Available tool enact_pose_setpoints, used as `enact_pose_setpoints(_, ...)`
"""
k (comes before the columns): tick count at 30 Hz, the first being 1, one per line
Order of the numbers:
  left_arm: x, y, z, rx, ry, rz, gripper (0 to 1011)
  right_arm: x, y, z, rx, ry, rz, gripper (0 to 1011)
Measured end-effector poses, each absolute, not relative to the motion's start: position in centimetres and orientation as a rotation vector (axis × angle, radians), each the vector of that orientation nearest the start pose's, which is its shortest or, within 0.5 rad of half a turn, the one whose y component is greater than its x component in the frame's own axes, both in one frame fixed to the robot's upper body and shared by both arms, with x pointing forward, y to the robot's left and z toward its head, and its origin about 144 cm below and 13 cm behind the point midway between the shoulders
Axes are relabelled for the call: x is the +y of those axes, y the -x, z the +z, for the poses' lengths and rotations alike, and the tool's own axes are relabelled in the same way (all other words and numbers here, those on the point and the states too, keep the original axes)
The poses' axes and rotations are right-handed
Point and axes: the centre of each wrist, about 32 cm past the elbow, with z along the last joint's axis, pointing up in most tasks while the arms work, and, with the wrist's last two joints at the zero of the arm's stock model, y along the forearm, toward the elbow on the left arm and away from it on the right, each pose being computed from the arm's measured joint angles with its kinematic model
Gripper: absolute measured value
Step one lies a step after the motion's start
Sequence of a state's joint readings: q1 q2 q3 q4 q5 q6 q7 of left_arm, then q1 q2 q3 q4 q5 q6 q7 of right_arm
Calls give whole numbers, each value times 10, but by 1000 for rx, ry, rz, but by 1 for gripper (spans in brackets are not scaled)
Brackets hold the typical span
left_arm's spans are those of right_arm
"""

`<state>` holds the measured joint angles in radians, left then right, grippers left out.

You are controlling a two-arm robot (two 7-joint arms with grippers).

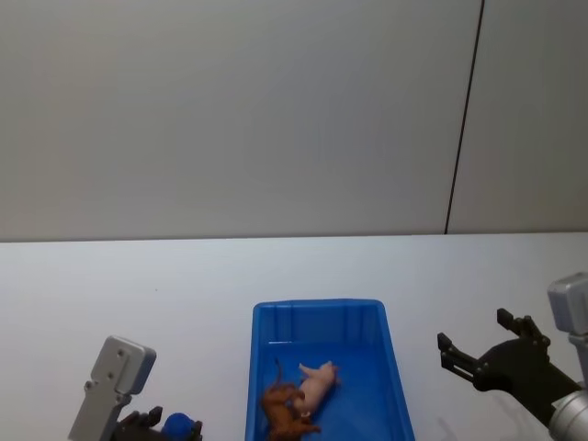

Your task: Pick up the two dolls from the table and place them into the box.

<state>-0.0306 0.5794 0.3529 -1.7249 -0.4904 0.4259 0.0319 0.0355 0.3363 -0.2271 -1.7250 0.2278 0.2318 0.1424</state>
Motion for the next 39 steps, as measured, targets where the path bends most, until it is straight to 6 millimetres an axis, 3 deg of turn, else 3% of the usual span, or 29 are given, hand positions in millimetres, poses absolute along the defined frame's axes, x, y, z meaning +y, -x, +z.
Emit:
enact_pose_setpoints(13,274,-442,1171,203,-448,1212,294,-241,-458,1190,2,176,-1179,1001)
enact_pose_setpoints(23,273,-440,1174,150,-414,1214,230,-241,-458,1190,2,176,-1179,1001)
enact_pose_setpoints(39,266,-450,1196,-16,-272,1139,153,-241,-458,1190,2,176,-1179,1001)
